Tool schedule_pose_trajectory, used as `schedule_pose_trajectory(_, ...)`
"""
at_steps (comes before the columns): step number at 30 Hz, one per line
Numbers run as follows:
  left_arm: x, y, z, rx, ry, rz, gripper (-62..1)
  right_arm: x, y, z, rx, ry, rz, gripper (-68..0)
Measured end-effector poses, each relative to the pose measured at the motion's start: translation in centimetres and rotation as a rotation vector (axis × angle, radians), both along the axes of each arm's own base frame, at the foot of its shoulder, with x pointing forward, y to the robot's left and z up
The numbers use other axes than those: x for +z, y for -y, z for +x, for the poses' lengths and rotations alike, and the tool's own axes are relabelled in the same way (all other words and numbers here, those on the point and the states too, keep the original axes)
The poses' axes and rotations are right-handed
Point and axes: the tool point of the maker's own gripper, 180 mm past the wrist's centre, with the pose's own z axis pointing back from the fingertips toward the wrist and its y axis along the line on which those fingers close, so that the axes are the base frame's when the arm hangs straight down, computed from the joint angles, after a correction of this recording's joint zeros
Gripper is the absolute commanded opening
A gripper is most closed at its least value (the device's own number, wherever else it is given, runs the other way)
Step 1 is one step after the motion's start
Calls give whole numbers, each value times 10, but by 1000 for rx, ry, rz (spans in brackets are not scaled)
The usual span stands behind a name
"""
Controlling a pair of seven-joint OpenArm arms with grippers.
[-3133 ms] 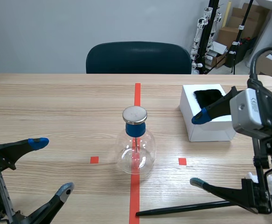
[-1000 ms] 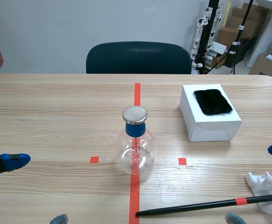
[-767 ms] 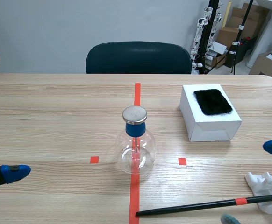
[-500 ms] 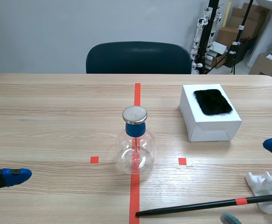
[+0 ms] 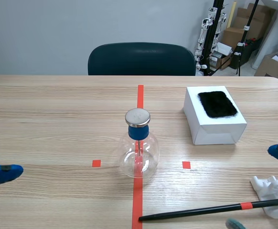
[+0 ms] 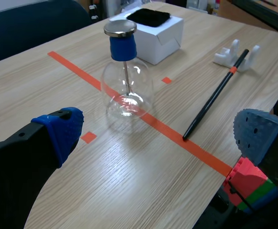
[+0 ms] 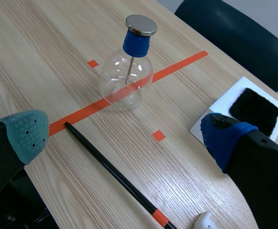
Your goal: Do the electroscope experiment. return to the home posture
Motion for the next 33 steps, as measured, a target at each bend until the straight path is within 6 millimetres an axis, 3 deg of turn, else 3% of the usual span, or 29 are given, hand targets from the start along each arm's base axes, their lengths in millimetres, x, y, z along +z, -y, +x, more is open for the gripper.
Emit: schedule_pose_trajectory(33, -5, 2, 3, 76, 24, 25, 14, 1, 0, 1, -4, 2, 6, 4)
